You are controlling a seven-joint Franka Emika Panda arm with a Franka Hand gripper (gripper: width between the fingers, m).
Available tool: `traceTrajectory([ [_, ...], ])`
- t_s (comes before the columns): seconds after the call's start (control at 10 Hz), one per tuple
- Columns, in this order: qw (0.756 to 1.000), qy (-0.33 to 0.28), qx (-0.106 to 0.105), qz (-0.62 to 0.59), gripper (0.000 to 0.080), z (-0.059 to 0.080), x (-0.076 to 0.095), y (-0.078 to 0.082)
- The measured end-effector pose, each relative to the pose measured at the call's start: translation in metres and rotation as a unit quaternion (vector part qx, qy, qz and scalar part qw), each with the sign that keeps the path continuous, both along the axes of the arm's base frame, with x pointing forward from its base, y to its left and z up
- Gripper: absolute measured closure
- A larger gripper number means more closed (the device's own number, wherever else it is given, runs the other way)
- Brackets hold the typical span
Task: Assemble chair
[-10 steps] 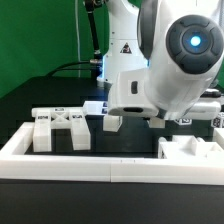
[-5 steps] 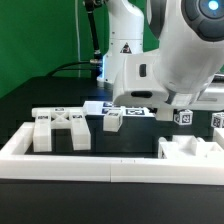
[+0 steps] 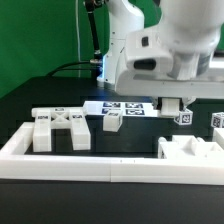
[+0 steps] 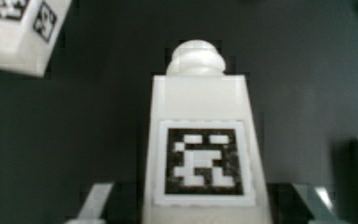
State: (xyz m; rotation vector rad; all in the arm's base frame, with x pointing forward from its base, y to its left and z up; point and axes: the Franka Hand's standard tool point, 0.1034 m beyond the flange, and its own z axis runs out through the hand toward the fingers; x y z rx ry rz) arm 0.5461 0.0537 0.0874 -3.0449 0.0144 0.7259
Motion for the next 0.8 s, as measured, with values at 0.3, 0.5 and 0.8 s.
traceTrajectory([
  [0.3, 0.992, -0.128, 0.007, 0.005, 0.0509, 0.017, 0.015, 0.007],
  [0.5, 0.982, -0.188, 0.008, 0.003, 0.0509, 0.016, 0.018, 0.006],
  [0.8, 0.961, -0.278, 0.013, 0.004, 0.0509, 0.025, 0.03, 0.016],
])
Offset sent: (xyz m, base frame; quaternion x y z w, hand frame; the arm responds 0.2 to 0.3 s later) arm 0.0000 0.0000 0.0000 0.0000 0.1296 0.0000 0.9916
